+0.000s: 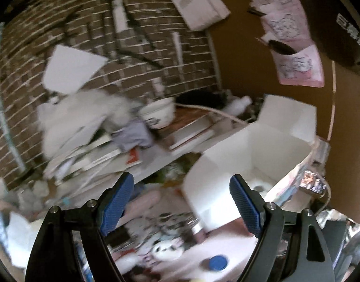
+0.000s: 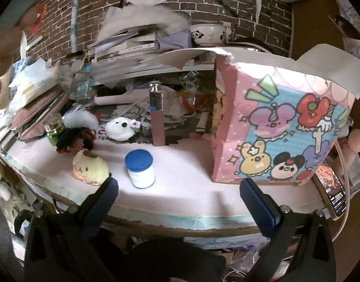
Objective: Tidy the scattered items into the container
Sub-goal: 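Move the right gripper to the blue-capped white jar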
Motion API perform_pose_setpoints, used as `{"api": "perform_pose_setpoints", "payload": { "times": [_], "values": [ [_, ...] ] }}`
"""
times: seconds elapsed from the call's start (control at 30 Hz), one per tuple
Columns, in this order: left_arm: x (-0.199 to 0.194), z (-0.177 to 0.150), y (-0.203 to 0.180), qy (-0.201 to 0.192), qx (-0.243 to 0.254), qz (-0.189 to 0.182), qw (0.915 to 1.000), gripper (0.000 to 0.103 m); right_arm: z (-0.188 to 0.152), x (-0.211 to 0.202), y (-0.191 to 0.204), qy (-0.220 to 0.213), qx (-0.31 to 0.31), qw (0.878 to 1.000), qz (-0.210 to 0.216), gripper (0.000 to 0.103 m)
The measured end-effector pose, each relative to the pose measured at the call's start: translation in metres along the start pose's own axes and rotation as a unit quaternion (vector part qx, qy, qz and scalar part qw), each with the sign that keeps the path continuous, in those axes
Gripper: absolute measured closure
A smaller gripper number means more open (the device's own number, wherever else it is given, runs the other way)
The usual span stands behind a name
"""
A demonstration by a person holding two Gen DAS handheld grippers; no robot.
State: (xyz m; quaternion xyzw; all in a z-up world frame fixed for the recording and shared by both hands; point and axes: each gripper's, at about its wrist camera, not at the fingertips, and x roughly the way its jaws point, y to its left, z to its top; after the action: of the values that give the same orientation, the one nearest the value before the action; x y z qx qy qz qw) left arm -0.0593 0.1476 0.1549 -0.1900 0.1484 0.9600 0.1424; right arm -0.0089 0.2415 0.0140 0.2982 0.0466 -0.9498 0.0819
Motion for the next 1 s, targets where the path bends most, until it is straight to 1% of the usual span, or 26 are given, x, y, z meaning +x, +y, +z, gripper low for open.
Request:
{"api": "perform_pose_setpoints", "payload": {
  "times": [0.13, 0.17, 0.2, 0.23, 0.33, 0.43, 0.53, 0.63, 0.7, 0.87, 0.93, 0.97, 1.0],
  "values": [
    [-0.012, -0.026, 0.022, 0.011, -0.026, 0.037, 0.9989, 0.021, -0.003, -0.002, 0.005, -0.007, -0.01, 1.0, -0.001, 0.0],
    [-0.014, -0.033, 0.028, 0.015, -0.035, 0.044, 0.9983, 0.019, -0.005, -0.002, 0.006, -0.009, -0.013, 1.0, -0.001, 0.0],
    [-0.016, -0.044, 0.037, 0.019, -0.049, 0.056, 0.9971, 0.01, -0.006, -0.002, 0.007, -0.011, -0.017, 1.0, 0.0, 0.0],
    [-0.019, -0.052, 0.043, 0.021, -0.059, 0.064, 0.9959, 0.006, -0.007, -0.002, 0.007, -0.013, -0.02, 1.0, 0.002, 0.0],
    [-0.025, -0.08, 0.059, 0.03, -0.095, 0.074, 0.9923, 0.005, -0.009, 0.001, 0.008, -0.009, -0.026, 1.0, 0.013, 0.0],
    [-0.029, -0.105, 0.069, 0.045, -0.112, 0.1, 0.9876, 0.005, -0.01, 0.003, 0.01, -0.005, -0.03, 0.999, 0.033, 0.0],
    [-0.033, -0.124, 0.076, 0.05, -0.124, 0.117, 0.984, 0.005, -0.011, 0.004, 0.015, -0.008, -0.039, 0.998, 0.048, 0.0],
    [-0.038, -0.14, 0.078, 0.05, -0.136, 0.118, 0.9824, 0.005, -0.011, 0.012, 0.019, -0.001, -0.043, 0.997, 0.062, 0.0],
    [-0.04, -0.149, 0.078, 0.049, -0.146, 0.117, 0.9811, 0.005, -0.009, 0.017, 0.02, -0.004, -0.044, 0.997, 0.064, 0.0],
    [-0.045, -0.163, 0.078, 0.048, -0.167, 0.113, 0.9784, 0.005, -0.004, 0.033, 0.02, -0.012, -0.045, 0.997, 0.054, 0.0],
    [-0.044, -0.165, 0.078, 0.048, -0.171, 0.109, 0.978, 0.005, -0.005, 0.037, 0.018, -0.009, -0.045, 0.998, 0.053, 0.008],
    [-0.044, -0.166, 0.078, 0.048, -0.171, 0.109, 0.9781, 0.005, -0.006, 0.04, 0.018, -0.006, -0.045, 0.997, 0.055, 0.02],
    [-0.044, -0.166, 0.078, 0.049, -0.17, 0.109, 0.9783, 0.005, -0.007, 0.042, 0.017, -0.004, -0.043, 0.997, 0.061, 0.023]
  ]
}}
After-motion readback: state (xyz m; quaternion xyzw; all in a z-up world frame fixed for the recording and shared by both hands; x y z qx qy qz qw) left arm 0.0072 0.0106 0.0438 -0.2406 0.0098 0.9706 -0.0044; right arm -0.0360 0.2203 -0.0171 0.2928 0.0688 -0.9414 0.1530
